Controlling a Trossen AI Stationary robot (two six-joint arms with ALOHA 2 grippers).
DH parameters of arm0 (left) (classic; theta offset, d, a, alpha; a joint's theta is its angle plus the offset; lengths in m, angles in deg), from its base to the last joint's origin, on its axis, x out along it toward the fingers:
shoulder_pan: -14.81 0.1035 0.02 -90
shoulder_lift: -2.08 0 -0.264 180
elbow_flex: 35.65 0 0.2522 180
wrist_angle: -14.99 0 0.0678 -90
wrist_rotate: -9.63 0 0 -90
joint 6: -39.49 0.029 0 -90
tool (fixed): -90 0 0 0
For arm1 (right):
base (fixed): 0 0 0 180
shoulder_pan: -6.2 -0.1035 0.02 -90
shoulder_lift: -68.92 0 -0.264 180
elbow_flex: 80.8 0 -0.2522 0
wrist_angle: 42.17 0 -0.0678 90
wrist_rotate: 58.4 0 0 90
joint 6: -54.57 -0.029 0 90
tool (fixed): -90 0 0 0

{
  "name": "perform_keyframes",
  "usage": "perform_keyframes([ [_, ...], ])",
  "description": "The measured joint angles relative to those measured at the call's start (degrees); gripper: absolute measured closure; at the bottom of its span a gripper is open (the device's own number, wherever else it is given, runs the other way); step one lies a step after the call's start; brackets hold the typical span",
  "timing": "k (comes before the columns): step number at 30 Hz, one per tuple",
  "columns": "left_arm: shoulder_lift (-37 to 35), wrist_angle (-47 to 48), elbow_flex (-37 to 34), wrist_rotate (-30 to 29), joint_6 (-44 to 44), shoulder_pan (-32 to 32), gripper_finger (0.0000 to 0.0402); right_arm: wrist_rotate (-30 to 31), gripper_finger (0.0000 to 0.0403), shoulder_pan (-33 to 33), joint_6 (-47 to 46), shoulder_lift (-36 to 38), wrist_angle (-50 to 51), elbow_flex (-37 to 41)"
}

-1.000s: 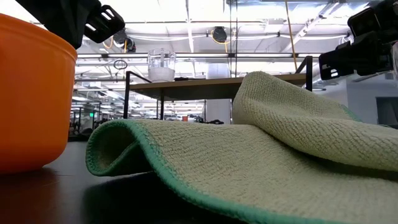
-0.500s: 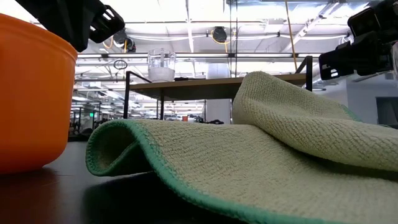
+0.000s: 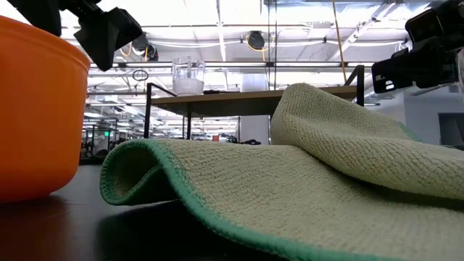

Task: Stack small to large cups/mugs on shelf
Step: Put the orange mug on the shelf

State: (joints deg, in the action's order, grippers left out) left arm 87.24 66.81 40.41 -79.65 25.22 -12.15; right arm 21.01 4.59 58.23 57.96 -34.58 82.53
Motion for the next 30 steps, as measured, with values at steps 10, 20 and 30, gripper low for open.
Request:
perform_keyframes([
  [10, 5.66, 1.65, -0.26, 6.82, -2.42, -0.11, 0.0126, -0.02, 0.0403, -0.01, 0.00, 0.00, 0.02, 0.01],
  [20, 5.90, 2.11, -0.26, 6.80, -2.35, 0.23, 0.0126, -0.02, 0.0403, -0.01, 0.01, 0.00, -0.02, 0.01],
  [30, 5.91, 1.99, 0.35, 8.34, -2.21, 0.66, 0.0126, -0.01, 0.0403, 0.00, 0.02, 0.00, -0.02, -0.01],
])
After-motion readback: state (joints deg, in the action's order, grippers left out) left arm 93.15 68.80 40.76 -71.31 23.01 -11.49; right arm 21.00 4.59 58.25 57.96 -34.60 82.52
